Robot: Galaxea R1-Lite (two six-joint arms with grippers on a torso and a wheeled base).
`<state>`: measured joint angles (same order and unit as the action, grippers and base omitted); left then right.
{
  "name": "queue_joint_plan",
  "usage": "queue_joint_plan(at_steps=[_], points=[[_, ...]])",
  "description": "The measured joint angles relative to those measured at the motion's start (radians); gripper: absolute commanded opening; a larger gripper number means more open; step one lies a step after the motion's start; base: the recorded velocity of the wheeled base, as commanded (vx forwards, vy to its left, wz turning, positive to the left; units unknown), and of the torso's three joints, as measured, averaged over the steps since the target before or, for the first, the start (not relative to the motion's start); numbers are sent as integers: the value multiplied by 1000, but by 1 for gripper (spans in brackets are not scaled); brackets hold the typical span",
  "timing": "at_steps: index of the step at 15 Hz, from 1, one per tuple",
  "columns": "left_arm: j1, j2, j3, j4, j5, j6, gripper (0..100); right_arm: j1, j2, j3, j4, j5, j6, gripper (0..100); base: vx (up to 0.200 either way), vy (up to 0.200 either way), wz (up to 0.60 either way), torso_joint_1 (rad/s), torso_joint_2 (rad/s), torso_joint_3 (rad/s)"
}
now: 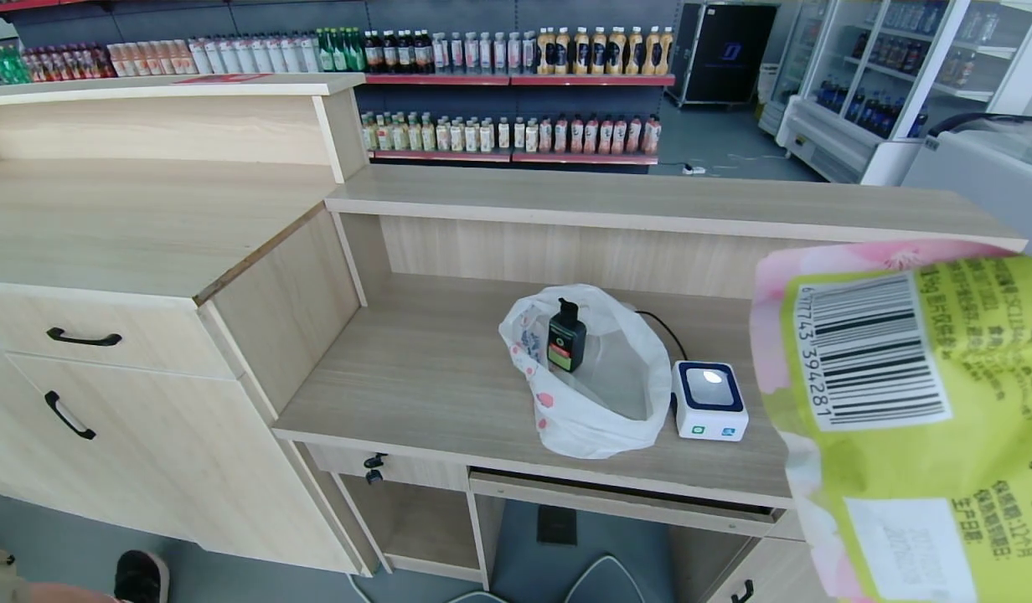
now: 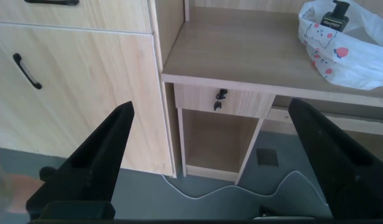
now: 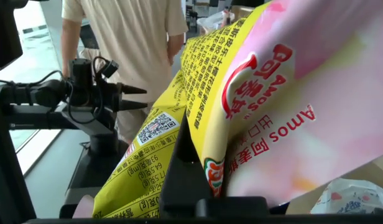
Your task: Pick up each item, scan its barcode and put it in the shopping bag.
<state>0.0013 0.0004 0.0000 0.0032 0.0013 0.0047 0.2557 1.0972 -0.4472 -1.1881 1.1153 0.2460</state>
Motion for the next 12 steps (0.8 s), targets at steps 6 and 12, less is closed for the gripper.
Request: queue_joint_plan(at_steps=[6, 12], points=[[0, 0, 0, 0, 0, 0, 100, 0, -47, 1, 86, 1, -61, 0, 0, 0, 0, 0, 0, 0], [0, 0, 0, 0, 0, 0, 100, 0, -122, -1, 176, 6, -127, 0, 0, 0, 0, 0, 0, 0]])
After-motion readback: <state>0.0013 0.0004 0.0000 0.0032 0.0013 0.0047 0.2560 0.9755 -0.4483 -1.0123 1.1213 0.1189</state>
